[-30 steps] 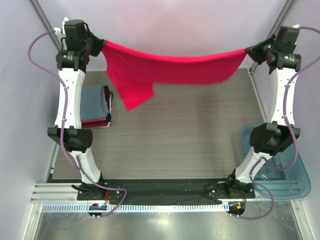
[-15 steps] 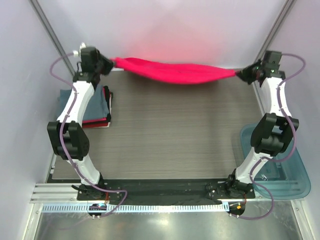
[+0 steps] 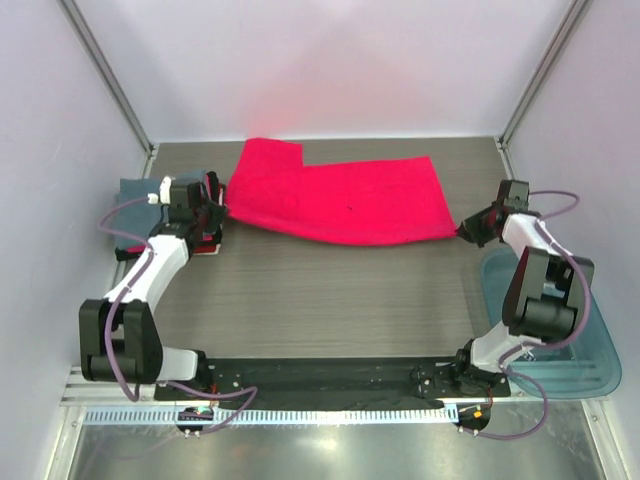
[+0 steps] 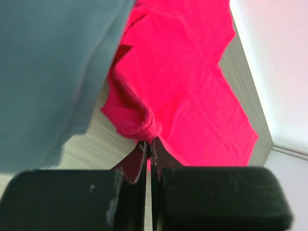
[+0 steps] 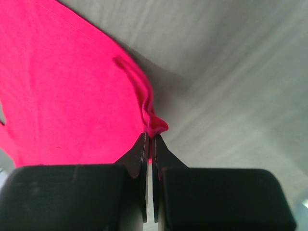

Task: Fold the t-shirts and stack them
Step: Fold the tshirt

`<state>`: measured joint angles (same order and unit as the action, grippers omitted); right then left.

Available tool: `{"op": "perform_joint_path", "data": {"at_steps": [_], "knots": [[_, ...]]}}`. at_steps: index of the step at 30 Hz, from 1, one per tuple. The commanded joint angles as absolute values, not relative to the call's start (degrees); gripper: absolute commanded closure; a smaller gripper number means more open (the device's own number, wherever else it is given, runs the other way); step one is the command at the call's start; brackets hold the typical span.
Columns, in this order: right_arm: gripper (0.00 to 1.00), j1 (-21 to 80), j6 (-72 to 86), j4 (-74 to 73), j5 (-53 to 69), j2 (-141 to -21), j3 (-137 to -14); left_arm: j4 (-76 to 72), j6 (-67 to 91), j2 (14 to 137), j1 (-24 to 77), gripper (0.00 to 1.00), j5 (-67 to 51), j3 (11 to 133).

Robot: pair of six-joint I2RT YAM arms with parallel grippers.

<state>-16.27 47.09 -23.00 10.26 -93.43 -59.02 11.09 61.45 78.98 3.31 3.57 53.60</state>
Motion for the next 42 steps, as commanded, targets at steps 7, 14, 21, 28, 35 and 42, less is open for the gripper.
{"op": "perform_joint_path", "data": {"at_steps": [7, 14, 21, 28, 35, 42], "knots": [[0.99, -18.01, 43.86, -17.93, -2.09, -79.9, -49.31, 8.7, 60.65, 67.43, 5.01, 1.0, 5.01, 43.25], [0.99, -21.0, 43.42, -19.07, -2.29, -76.38, -46.85, 12.83, 58.97, 62.32, 9.4, 1.0, 5.8, 38.5], [0.93, -21.09, 42.28, -19.34, -3.51, -73.92, -45.0, 19.95, 61.08, 61.08, 10.55, 1.0, 6.68, 34.9], [0.82, -21.09, 41.84, -20.21, -4.57, -74.71, -45.0, 20.39, 64.51, 61.17, 12.74, 1.0, 5.71, 29.19], [0.65, -21.09, 41.04, -20.13, -5.01, -76.29, -44.74, 23.55, 65.48, 59.07, 13.1, 0.88, 8.87, 27.86], [0.62, -20.92, 39.82, -18.73, -3.26, -74.09, -45.35, 29.7, 62.42, 54.94, 13.1, 0.42, 11.6, 30.84]]}}
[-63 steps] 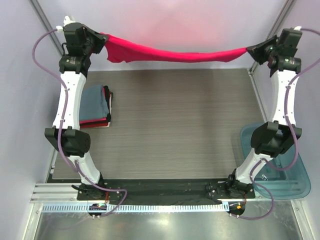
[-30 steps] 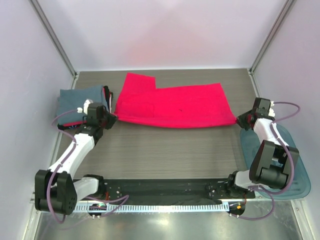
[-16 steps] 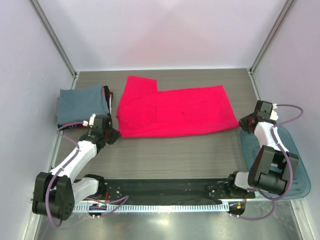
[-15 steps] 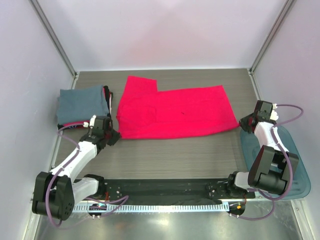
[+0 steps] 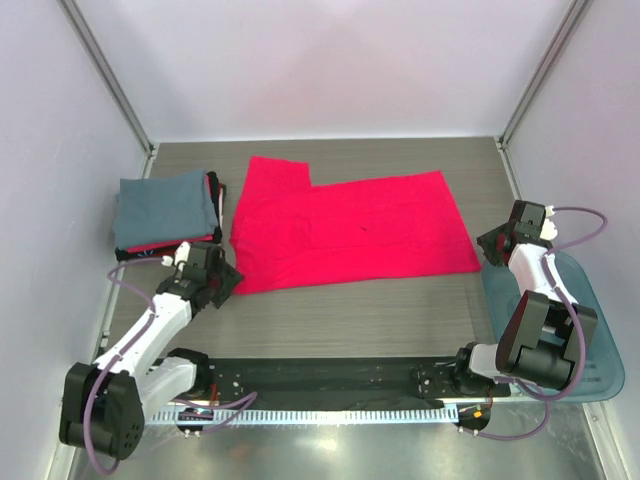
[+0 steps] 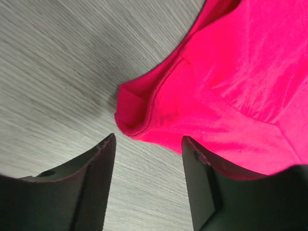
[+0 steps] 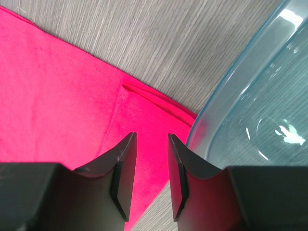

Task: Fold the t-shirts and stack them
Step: Fold the tshirt

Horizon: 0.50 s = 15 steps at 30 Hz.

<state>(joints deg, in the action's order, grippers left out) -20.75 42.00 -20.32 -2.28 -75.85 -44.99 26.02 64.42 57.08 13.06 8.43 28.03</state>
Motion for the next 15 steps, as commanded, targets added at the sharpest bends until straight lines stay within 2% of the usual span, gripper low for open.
{"op": "perform_joint_path", "data": {"at_steps": [1, 6, 10, 11, 12, 15], "knots": [[0.62, -20.74, 39.55, -18.37, -2.73, -73.57, -45.53, 30.23, 61.62, 54.58, 13.1, 0.41, 11.86, 32.07], [0.62, -17.07, 36.74, -14.59, 2.45, -74.96, -48.59, 28.14, 50.82, 53.52, 13.18, 0.39, 5.28, 36.55], [0.62, -11.28, 35.17, -14.06, 1.33, -79.53, -55.0, 27.16, 47.55, 54.49, 13.18, 0.29, 5.53, 40.86], [0.62, -9.68, 34.9, -14.32, 0.62, -81.54, -56.5, 26.64, 46.77, 54.93, 13.27, 0.25, 5.8, 42.0], [0.6, -8.01, 34.46, -14.24, 0.27, -82.87, -59.21, 24.02, 46.24, 55.37, 13.18, 0.15, 5.37, 42.27], [0.58, -0.19, 28.14, -13.97, -2.37, -87.86, -64.74, 19.01, 45.36, 58.7, 13.27, 0.13, 5.45, 43.76]]}}
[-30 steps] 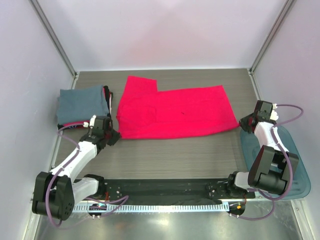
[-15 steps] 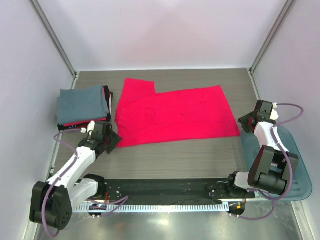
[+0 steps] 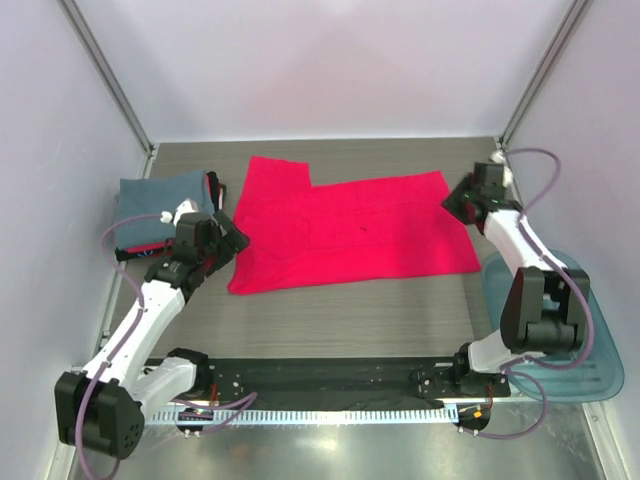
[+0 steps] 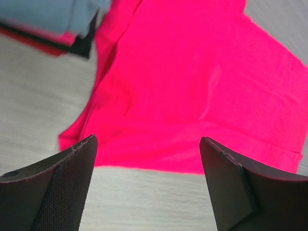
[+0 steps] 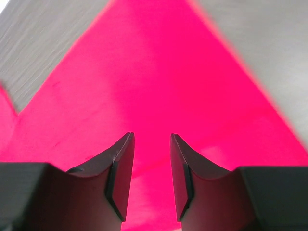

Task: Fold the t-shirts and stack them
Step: Fold the tshirt

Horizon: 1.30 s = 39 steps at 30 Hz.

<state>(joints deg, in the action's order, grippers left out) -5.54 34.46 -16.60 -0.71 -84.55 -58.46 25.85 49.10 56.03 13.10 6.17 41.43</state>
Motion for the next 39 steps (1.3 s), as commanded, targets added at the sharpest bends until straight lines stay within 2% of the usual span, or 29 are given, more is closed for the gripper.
{"op": "perform_joint_path", "data": {"at_steps": [1, 7, 13, 15, 17, 21, 23, 24, 26, 31, 33, 39], "knots": [[0.59, 2.35, 26.47, -14.58, -1.76, -89.11, -66.25, 17.77, 45.0, 60.19, 13.18, 0.13, 5.19, 44.47], [0.65, 9.22, 24.61, -13.1, 10.37, -96.4, -71.19, 12.14, 43.16, 74.16, 13.18, 0.18, 3.52, 52.55], [0.62, 10.9, 23.9, -15.38, -3.5, -102.12, -78.74, 6.52, 40.44, 88.14, 13.18, 0.18, 4.13, 62.13], [0.62, 10.11, 23.99, -15.12, -1.17, -104.58, -81.28, 0.13, 38.07, 91.04, 13.1, 0.16, 0.45, 63.81], [0.61, 8.44, 24.78, -13.63, -0.79, -106.6, -82.35, -6.38, 39.01, 93.86, 13.01, 0.13, 2.27, 64.24], [0.48, 5.1, 25.05, -14.06, -0.79, -109.59, -86.56, -4.68, 40.43, 99.83, 12.13, 0.09, 5.62, 71.52], [0.27, 3.87, 24.0, -14.85, -2.45, -110.21, -87.53, 0.24, 41.74, 106.48, 10.64, 0.08, 5.28, 77.4], [0.17, 3.61, 23.73, -15.29, -4.11, -110.82, -88.32, 7.05, 42.27, 109.48, 9.85, 0.08, 1.62, 85.0], [0.18, 2.9, 23.21, -16.52, -8.78, -111.79, -89.47, 12.27, 42.63, 117.11, 8.0, 0.12, -2.35, 91.46], [0.39, 0.97, 23.47, -18.19, -10.81, -117.75, -95.09, 10.9, 43.24, 124.01, 6.59, 0.13, -5.98, 99.75], [0.39, 0.7, 23.9, -18.89, -10.29, -119.79, -98.33, 9.15, 43.07, 124.71, 6.59, 0.02, -4.57, 100.19], [0.36, -0.97, 22.68, -21.88, -13.71, -127.78, -108.18, 11.94, 41.05, 128.4, 6.59, 0.0, -2.73, 106.51]]}}
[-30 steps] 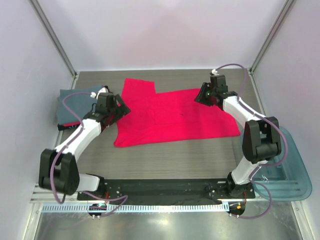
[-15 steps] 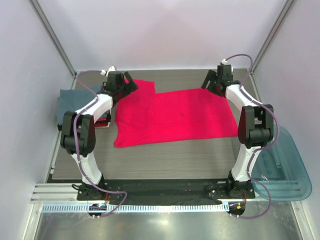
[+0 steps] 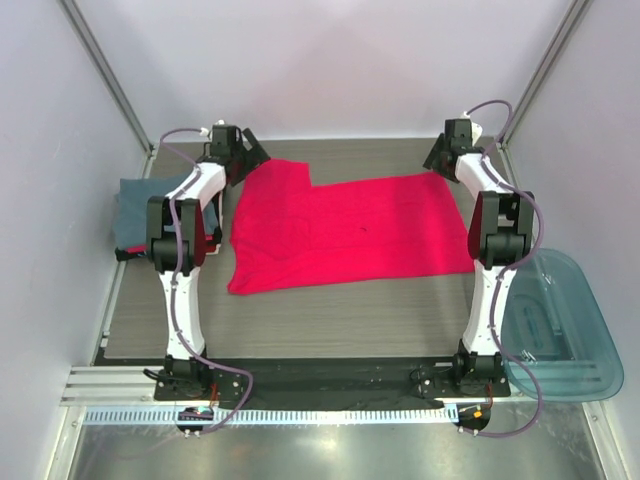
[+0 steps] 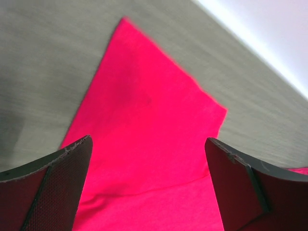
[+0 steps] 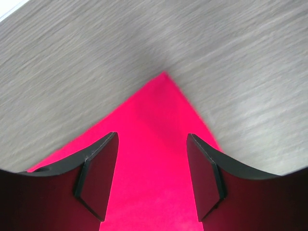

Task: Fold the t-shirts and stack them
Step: Fold the tshirt

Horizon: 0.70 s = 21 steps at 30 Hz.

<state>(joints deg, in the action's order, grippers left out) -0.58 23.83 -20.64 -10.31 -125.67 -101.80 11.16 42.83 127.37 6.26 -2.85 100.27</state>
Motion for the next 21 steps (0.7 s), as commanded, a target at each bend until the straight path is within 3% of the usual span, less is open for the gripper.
{"op": "perform_joint_path", "data": {"at_steps": [1, 15, 21], "knots": [[0.36, -0.97, 22.68, -23.1, -13.97, -128.84, -109.59, 12.74, 40.7, 129.28, 6.59, 0.01, -2.72, 108.0], [0.37, -0.97, 20.04, -25.48, -13.45, -139.65, -120.31, 9.67, 40.08, 135.61, 6.59, 0.04, 1.49, 113.55], [0.5, -0.97, 20.04, -27.25, -12.83, -142.65, -122.08, 9.58, 39.29, 136.76, 6.42, 0.04, 2.28, 114.61]]}}
